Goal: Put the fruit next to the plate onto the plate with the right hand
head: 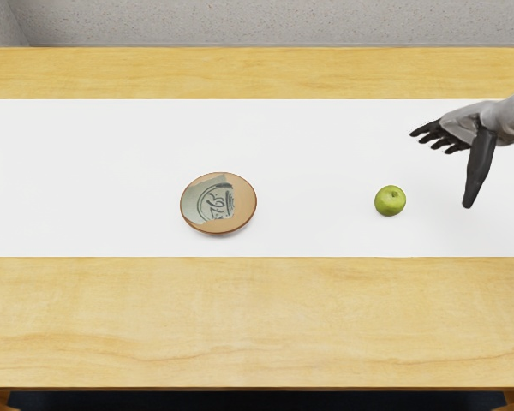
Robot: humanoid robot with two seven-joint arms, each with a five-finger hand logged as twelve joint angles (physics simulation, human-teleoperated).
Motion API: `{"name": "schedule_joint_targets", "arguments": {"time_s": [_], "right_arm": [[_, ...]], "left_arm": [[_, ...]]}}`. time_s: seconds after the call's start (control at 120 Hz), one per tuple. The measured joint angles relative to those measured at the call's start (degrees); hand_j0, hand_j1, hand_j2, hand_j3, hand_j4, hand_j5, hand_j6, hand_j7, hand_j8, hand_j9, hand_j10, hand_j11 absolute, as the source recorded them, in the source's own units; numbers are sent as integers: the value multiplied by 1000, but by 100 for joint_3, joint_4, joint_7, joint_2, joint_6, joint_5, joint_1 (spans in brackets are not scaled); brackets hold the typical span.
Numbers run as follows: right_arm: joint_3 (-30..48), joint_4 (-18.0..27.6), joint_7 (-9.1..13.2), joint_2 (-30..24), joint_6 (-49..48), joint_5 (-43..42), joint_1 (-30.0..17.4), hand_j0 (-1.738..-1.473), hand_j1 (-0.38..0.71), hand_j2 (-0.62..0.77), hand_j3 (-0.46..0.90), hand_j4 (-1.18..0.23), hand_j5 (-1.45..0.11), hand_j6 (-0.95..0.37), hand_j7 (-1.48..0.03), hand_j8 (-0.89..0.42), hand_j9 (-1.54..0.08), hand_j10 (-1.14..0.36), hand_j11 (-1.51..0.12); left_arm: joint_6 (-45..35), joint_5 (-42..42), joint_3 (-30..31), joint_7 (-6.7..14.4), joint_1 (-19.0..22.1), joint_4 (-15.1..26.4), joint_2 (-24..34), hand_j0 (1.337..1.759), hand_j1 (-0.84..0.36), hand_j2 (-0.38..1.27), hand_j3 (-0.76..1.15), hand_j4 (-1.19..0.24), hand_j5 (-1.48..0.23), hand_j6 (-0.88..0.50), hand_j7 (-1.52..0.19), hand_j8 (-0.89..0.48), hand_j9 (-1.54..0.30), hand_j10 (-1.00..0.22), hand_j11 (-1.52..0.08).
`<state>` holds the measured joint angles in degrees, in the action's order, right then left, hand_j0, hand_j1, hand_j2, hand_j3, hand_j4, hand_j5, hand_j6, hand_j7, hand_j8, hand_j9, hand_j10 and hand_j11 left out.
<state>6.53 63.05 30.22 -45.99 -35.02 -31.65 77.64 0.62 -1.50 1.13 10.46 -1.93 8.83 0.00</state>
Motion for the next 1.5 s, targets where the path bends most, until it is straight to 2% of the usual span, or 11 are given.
{"name": "schedule_joint_targets", "arguments": {"time_s": [0.058,0.125,0.325,0.45,0.592,0.942,1.108,1.5], "right_arm": [[16,-23,203,6,0,77,-3,-1658,-349,0,0,-4,-1,-5,0,-4,0,-3,0],[38,-26,333,8,0,464,23,-1658,-349,0,0,-4,-1,-5,0,-4,0,-3,0],[182,303,457,66,0,816,383,-1658,-349,0,0,-4,0,-5,0,-4,0,-3,0],[273,1083,472,133,1,-220,285,-1658,-349,0,0,-3,0,-4,0,-3,0,-2,0],[284,1438,477,460,408,-1158,-63,-1658,-349,0,0,-3,0,-5,0,-4,0,-2,0],[289,1645,478,972,2688,-2689,-1136,-1658,-349,1,0,-4,-1,-5,0,-4,0,-3,0],[281,1656,478,1065,3087,-3074,-1436,-1658,-311,-5,0,-36,-43,-38,-42,-37,-43,-36,-43],[229,1655,479,1170,3920,-3826,-1915,-1658,-109,-38,0,-205,-262,-207,-261,-206,-262,-205,-262]], "left_arm": [[0,0,0,0,-1,0,0,1658,349,0,0,0,0,-1,0,0,0,0,0],[0,0,0,0,-2,0,0,1658,349,0,0,0,0,-1,0,0,0,0,0],[0,0,0,0,-6,-1,0,1658,349,0,0,0,0,-1,0,-1,0,0,0],[0,0,0,0,-3,0,0,1658,349,0,0,0,0,-1,0,0,0,0,0],[0,0,0,0,-4,-1,0,1658,349,0,0,0,0,-1,0,0,0,0,0],[0,-1,0,0,-1,-1,0,1658,349,0,0,0,0,-1,0,0,0,0,0],[0,0,0,0,0,0,0,1658,349,0,0,0,0,-1,0,0,0,0,0],[0,0,0,0,-1,1,0,1658,349,0,0,0,0,-1,0,0,0,0,0]]}}
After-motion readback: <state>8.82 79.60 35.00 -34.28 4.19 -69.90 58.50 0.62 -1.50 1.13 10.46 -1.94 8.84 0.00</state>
